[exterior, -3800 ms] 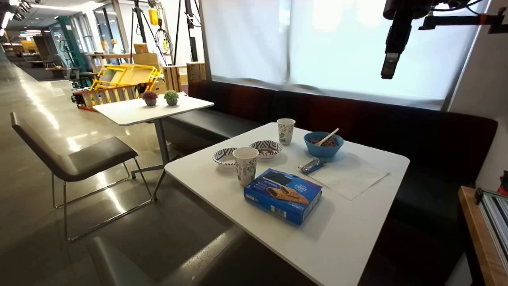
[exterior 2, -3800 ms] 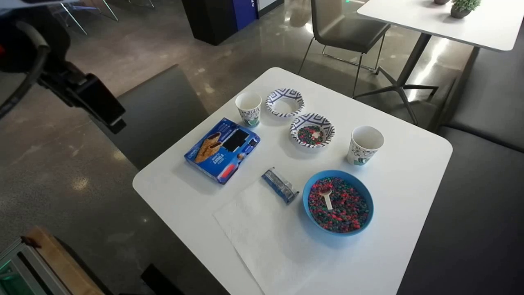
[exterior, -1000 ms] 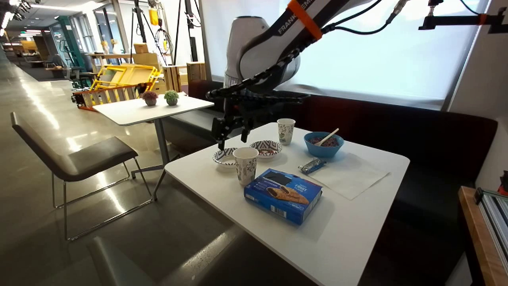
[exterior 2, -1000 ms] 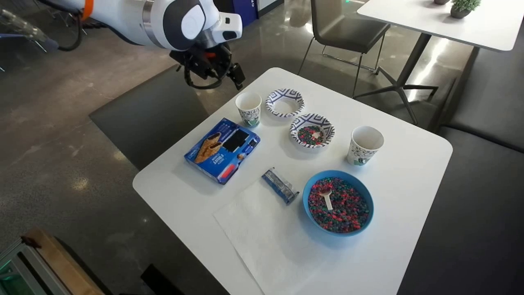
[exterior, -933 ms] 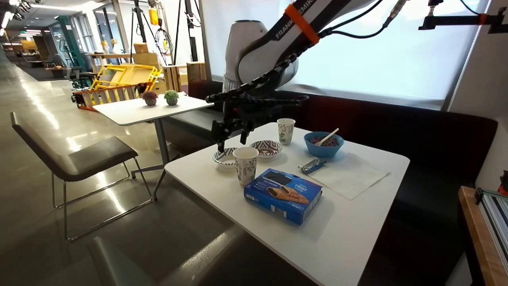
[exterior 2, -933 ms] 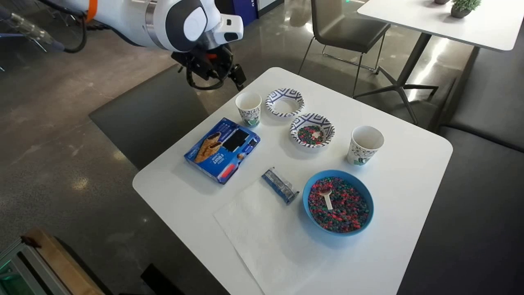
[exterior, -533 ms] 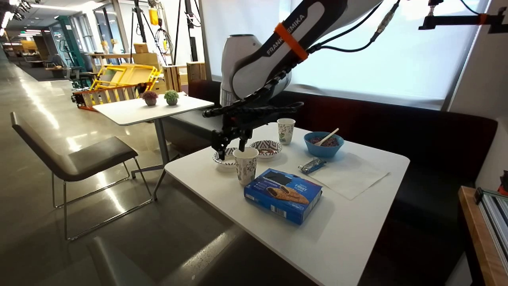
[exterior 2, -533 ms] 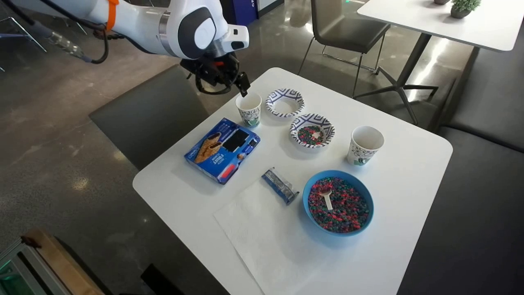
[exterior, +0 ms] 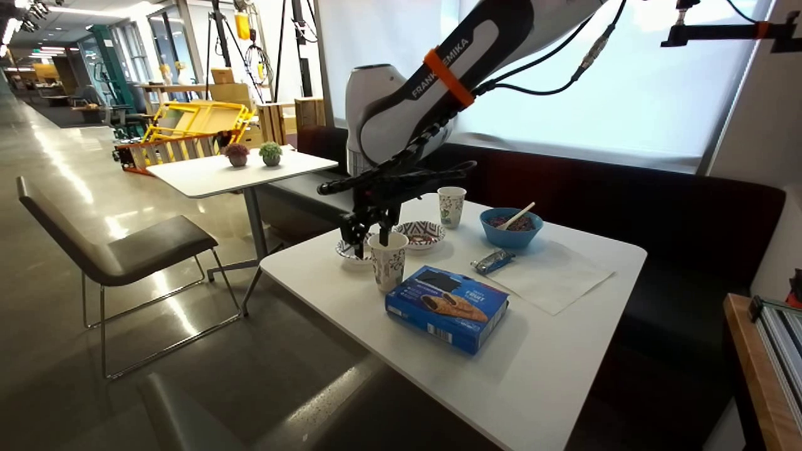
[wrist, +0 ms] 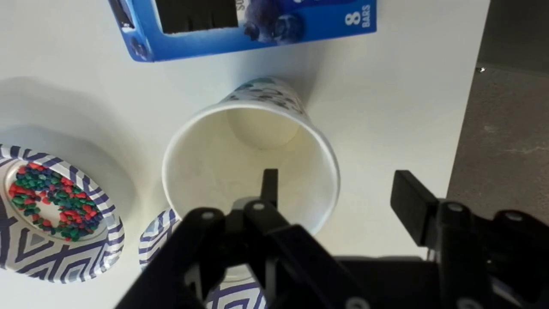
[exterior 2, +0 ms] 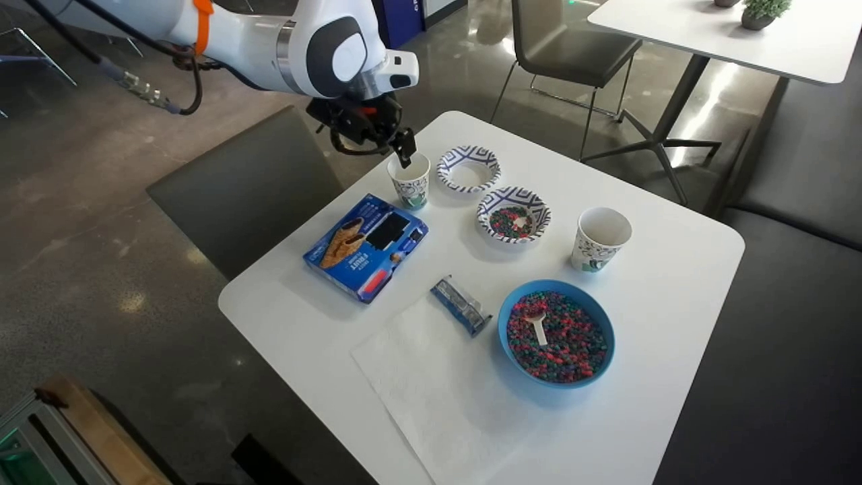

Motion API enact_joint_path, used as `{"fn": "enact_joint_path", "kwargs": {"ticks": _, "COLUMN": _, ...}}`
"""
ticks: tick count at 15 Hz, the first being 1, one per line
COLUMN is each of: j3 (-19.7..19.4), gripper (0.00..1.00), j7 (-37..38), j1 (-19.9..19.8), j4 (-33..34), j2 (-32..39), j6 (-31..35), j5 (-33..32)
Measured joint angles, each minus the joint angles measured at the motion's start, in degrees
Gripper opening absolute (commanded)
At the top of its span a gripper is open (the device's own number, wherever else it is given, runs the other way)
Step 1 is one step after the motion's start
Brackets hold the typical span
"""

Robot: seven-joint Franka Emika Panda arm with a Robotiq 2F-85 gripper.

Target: Move the paper cup on the left to the right and put it on the plain paper

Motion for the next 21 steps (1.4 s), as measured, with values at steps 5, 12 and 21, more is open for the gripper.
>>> {"fn": "enact_joint_path", "kwargs": {"ticks": 5, "j3": -0.63, "gripper": 0.49, "j7": 0.00, "j1": 0.16, "j4": 1.23, "j2": 1.29, "j6": -0.31, "j5": -0.02}}
{"fn": "enact_joint_path", "kwargs": {"ticks": 12, "j3": -1.14, "gripper": 0.00, "j7": 0.09, "j1": 0.41, "j4": 1.65, "j2": 2.27, "j6": -0.32, "j5": -0.02}}
{"fn": "enact_joint_path", "kwargs": {"ticks": 21, "j3": -5.60, "gripper": 0.01, "j7": 13.98, "j1": 3.87, "j4": -0.96, "j2": -5.03, "j6": -9.98, "j5": 0.04}}
